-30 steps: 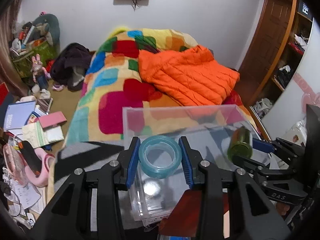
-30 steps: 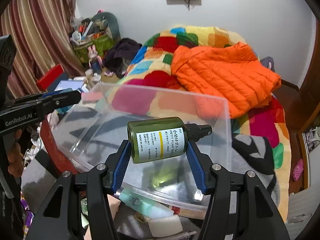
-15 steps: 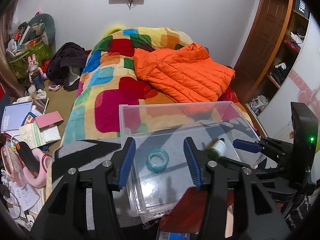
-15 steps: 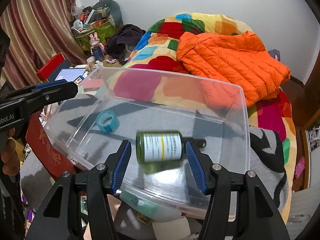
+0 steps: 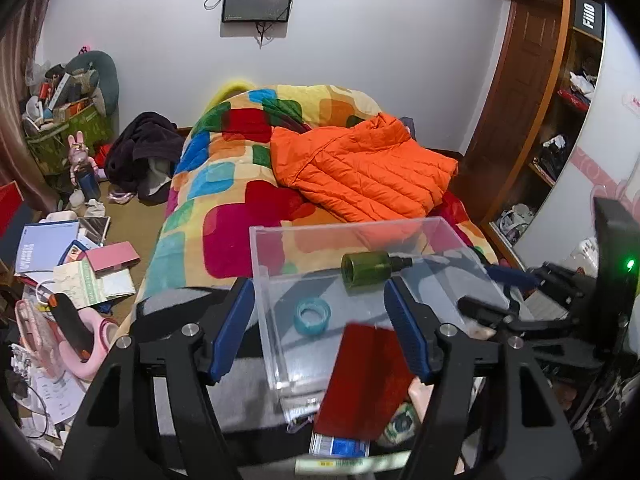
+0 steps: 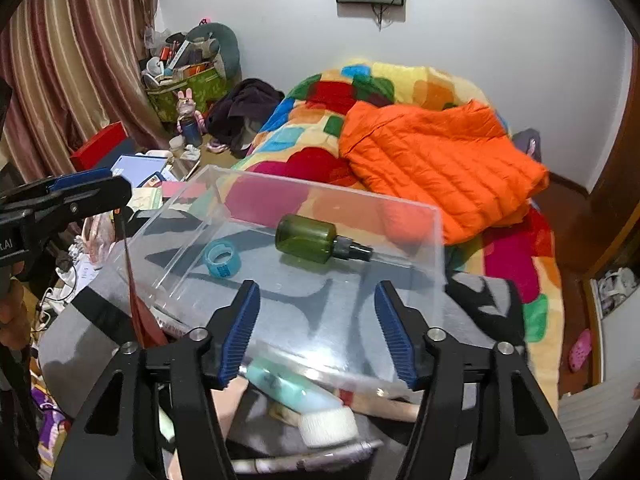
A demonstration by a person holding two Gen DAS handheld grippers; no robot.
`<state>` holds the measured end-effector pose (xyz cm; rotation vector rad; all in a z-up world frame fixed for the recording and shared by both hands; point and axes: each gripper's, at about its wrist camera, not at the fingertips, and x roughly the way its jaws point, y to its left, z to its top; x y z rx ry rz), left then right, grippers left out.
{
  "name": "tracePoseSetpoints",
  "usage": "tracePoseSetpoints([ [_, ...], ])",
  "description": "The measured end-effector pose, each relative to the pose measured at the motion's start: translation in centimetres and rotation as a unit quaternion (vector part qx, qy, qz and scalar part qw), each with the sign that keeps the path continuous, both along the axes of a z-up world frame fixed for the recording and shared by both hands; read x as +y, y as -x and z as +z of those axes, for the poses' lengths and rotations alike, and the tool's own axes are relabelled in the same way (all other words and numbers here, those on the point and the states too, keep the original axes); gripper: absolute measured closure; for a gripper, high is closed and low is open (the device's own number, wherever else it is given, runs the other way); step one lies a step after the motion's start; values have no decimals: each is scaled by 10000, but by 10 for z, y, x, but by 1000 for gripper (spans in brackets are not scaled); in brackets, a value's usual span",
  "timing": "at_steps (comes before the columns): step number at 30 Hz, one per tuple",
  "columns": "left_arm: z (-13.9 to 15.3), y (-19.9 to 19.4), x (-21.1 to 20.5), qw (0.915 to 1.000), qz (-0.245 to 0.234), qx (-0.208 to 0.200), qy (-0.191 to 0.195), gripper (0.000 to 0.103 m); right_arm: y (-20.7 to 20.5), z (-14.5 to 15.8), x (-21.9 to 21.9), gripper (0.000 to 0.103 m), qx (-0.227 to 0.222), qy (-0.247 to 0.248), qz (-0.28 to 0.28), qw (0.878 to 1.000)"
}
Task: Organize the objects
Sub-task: 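Grasp the red packet with the left tool while the right tool grasps the white tape roll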
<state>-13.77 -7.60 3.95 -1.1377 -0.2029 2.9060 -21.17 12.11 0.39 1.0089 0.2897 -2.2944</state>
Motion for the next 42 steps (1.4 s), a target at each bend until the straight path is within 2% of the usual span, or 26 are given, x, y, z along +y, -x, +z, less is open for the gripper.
tracePoseSetpoints([
  [4, -6, -17, 8, 9999, 2, -51, 145, 33, -10, 3, 14, 41, 53, 55, -81, 9999],
  [7, -14, -29, 13, 9997, 37, -91, 215, 23, -18, 1, 24, 40, 60, 44, -154, 9999],
  [13, -38, -47, 24, 9994, -3, -292, 181, 19, -31, -14, 40, 40, -141, 55, -215, 9997],
  [21, -79, -45, 36, 9968, -134, -767, 203, 19, -41, -46, 48, 40, -566, -18, -215, 9982],
  [25, -93, -37, 34, 9952, -118, -970, 42, 19, -42, -61, 48, 40, -722, -68, -206, 9972],
  [32, -99, -27, 35, 9955, -116, -942, 13, 19, -35, -70, 46, 40, -817, 5, -297, 9962],
  [34, -100, -25, 36, 9957, -127, -919, 17, 21, -34, -70, 44, 40, -779, -1, -291, 9965],
  [38, -103, -23, 35, 9954, -142, -947, -69, 43, -30, -75, 38, 42, -774, -38, -262, 9967],
  [42, -102, -27, 35, 9962, -111, -858, -89, 47, -30, -80, 36, 64, -914, 9, -189, 9956],
])
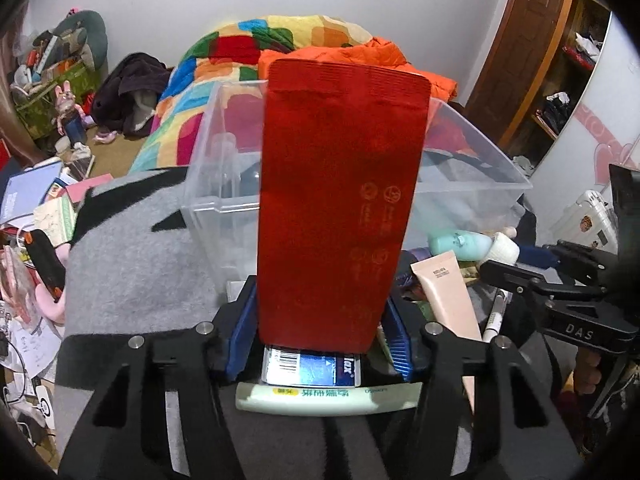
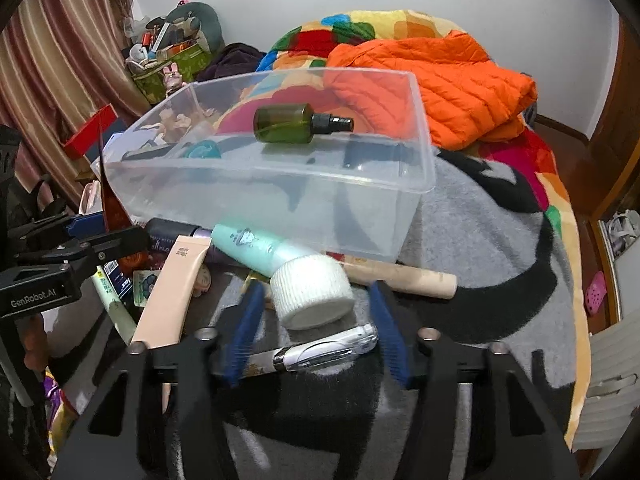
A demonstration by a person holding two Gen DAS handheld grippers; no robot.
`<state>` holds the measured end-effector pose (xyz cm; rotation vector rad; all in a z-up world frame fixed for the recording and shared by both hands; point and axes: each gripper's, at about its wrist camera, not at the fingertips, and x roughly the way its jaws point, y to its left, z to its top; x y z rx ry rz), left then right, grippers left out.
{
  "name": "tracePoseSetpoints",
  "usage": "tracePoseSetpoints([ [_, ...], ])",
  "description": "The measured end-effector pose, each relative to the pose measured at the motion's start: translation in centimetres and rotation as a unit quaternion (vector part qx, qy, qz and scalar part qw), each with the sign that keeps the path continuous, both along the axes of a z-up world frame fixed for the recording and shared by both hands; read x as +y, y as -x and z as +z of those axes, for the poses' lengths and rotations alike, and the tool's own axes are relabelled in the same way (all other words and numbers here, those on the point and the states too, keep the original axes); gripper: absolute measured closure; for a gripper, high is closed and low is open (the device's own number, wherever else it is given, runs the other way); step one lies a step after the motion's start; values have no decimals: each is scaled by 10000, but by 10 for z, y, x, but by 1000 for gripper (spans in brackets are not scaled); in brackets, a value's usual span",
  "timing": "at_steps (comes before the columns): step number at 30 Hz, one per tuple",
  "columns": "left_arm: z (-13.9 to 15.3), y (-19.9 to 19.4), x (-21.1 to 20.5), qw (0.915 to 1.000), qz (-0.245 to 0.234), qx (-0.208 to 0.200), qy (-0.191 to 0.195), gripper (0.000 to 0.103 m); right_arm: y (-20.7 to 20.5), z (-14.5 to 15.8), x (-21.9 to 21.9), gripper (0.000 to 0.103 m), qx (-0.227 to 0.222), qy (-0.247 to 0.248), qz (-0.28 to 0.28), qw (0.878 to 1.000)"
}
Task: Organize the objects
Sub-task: 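Grasp the red packet with the left tool while the right tool grasps the white tape roll, then lower red packet and white tape roll into the clear box and release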
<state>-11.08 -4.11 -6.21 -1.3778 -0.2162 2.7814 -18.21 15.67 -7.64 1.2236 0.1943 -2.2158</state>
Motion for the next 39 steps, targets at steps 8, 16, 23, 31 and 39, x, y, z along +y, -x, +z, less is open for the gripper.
tracePoseSetpoints([
  [8, 17, -21, -7, 9994, 186, 275, -30, 48, -13, 13, 9, 65, 211, 48, -51, 9998],
  [16, 58, -36, -17, 9964, 369, 763, 6, 48, -18, 44, 21, 65, 503, 377, -166, 9979],
  [23, 82, -28, -16, 9933, 439, 1053, 161, 48, -13, 71, 16, 65, 812, 585, -158, 9949],
  [31, 91, 8, -12, 9930, 426, 1082, 205, 48, 3, 88, 0, 65, 1034, 700, -82, 9921],
  [39, 79, 55, -3, 9959, 241, 830, 283, 48, 35, 75, -22, 65, 859, 546, -32, 9948],
])
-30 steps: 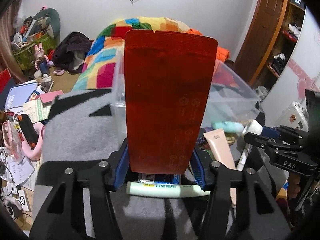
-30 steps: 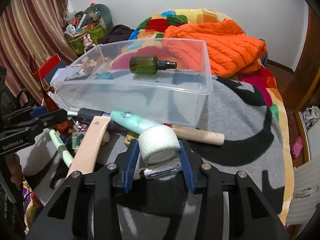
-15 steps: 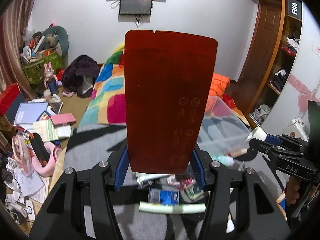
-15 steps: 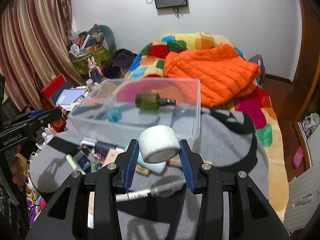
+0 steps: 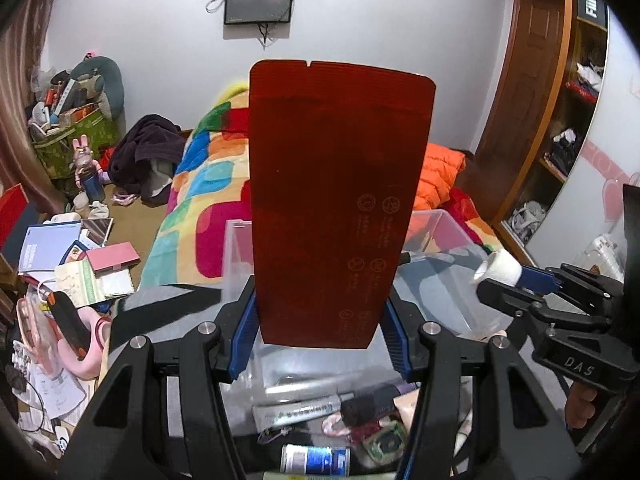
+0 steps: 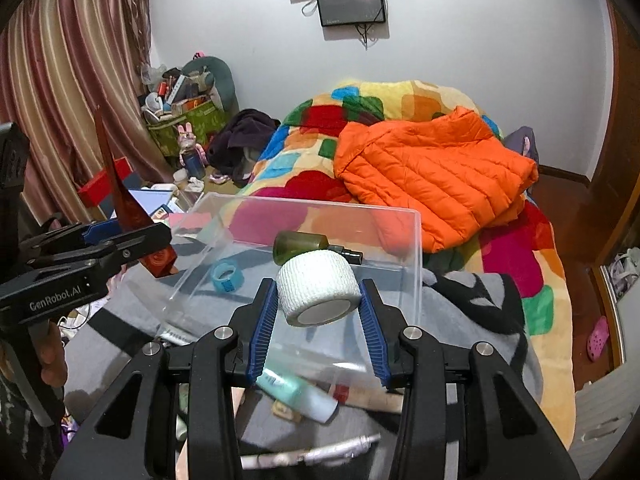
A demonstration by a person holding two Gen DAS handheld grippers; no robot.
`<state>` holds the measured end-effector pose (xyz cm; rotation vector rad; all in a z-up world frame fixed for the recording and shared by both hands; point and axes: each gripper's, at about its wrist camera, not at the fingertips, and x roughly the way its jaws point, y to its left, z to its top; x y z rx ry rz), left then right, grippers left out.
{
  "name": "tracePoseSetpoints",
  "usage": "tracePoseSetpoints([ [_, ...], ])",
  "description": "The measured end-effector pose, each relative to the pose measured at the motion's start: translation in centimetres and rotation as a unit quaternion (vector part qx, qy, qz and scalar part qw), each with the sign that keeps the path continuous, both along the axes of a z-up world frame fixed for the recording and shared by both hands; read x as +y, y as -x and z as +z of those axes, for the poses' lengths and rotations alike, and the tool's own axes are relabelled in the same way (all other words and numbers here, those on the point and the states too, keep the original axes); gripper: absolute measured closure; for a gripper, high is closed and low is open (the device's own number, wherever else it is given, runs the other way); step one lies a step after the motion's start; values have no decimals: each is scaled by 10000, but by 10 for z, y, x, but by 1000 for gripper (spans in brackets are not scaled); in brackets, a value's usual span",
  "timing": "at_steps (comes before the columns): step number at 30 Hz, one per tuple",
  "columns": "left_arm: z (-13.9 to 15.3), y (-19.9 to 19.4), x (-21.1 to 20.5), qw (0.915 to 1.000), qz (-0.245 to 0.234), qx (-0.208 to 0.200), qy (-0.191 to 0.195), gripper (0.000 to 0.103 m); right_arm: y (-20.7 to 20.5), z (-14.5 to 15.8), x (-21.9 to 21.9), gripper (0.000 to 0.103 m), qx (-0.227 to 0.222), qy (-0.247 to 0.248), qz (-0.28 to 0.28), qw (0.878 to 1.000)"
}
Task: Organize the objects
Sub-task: 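Lower red packet and white tape roll into the clear box and release, then grasp the white-green tube with the left tool while the right tool grasps the beige tube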
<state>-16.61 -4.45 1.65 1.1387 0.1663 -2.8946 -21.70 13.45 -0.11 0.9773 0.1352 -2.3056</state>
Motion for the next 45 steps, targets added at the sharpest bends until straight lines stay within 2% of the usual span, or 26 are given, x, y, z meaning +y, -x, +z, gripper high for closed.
tracePoseSetpoints([
  [7, -26, 28, 11, 9986, -247, -428, 165, 48, 22, -23, -13, 65, -309, -246, 57, 9992],
  [11, -39, 36, 16, 9966, -384, -722, 84, 48, 30, -35, -20, 65, -499, -424, 90, 9978],
  [20, -53, 42, 23, 9944, -486, -933, 1, 48, 35, -42, -27, 65, -659, -642, 107, 9957],
  [25, -47, 36, 22, 9953, -467, -848, 44, 45, 34, -39, -26, 65, -674, -572, 84, 9961],
  [28, -39, 29, 21, 9963, -431, -735, 54, 40, 30, -34, -24, 65, -636, -555, 92, 9964],
  [33, -20, 12, 23, 9980, -395, -485, 89, 36, 20, -18, -17, 64, -431, -526, 82, 9977],
  [35, -13, 6, 23, 9985, -367, -394, 117, 35, 14, -11, -14, 60, -324, -501, 65, 9982],
  [37, -6, -2, 22, 9989, -332, -301, 156, 33, 6, -3, -10, 52, -201, -460, 42, 9987],
  [39, 1, -13, 23, 9993, -256, -165, 194, 23, -1, 5, -4, 48, -45, -438, 4, 9990],
  [45, 9, -41, 26, 9995, -200, -19, 254, 23, -27, 18, 13, 42, 284, -471, -78, 9985],
])
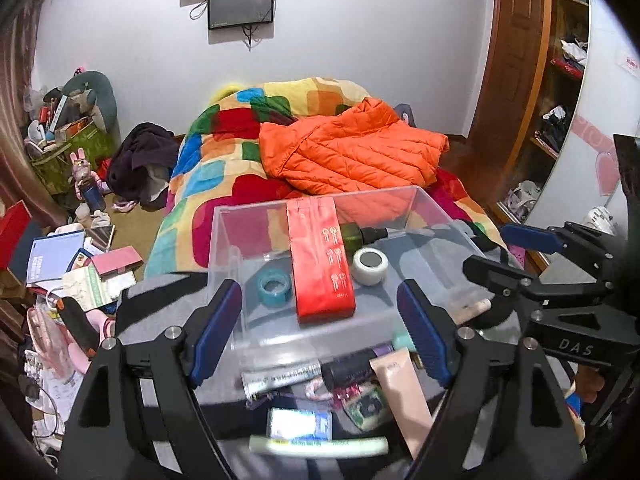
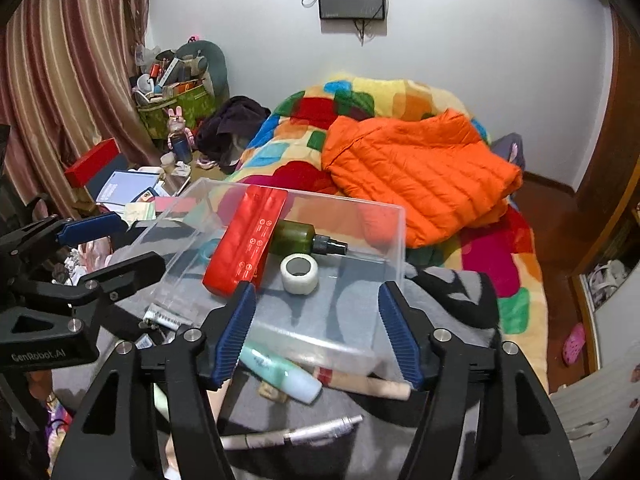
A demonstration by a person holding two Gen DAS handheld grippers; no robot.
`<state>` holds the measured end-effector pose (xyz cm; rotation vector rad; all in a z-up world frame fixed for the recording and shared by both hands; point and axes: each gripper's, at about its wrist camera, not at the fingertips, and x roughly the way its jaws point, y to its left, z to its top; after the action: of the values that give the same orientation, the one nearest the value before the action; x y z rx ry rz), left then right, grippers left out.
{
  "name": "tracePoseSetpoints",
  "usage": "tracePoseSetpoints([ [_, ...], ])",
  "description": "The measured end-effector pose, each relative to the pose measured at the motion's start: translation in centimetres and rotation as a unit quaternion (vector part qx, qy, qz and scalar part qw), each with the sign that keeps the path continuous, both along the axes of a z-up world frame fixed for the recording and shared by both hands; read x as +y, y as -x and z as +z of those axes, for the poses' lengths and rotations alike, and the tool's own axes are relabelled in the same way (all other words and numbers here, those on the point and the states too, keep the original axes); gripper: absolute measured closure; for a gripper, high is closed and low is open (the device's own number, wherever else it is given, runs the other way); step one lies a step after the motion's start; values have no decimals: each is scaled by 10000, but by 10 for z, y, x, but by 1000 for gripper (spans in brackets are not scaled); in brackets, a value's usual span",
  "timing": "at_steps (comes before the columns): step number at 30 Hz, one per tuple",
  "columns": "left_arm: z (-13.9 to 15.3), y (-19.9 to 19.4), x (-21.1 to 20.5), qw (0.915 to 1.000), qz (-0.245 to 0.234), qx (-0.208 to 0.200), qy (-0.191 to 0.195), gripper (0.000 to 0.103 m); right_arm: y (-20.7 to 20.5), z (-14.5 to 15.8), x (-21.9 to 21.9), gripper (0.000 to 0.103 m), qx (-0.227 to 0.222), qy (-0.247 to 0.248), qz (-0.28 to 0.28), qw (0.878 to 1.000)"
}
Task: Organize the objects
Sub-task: 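Grasp the white-green tube with the left tool while the right tool grasps the beige tube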
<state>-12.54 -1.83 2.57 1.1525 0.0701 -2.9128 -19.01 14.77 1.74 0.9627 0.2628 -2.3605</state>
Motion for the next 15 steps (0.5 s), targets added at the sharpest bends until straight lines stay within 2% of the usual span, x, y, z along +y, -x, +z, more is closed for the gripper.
tracePoseSetpoints([
  [2, -1, -8, -1, 10000, 30, -3, -25, 22, -8, 1, 6, 41, 57, -29, -14, 10000],
  [5, -8, -20, -4, 9999, 122, -53, -105, 12, -17, -4, 15, 39, -34, 6, -19, 10000],
  [10, -31, -38, -15, 9990, 298, -283, -200, 12, -25, -22, 22, 39, -378, 108, -30, 9992],
  [15, -62, -49, -28, 9960, 401, -709, -372, 12, -33, -44, 11, 39, -829, 255, 120, 9962],
])
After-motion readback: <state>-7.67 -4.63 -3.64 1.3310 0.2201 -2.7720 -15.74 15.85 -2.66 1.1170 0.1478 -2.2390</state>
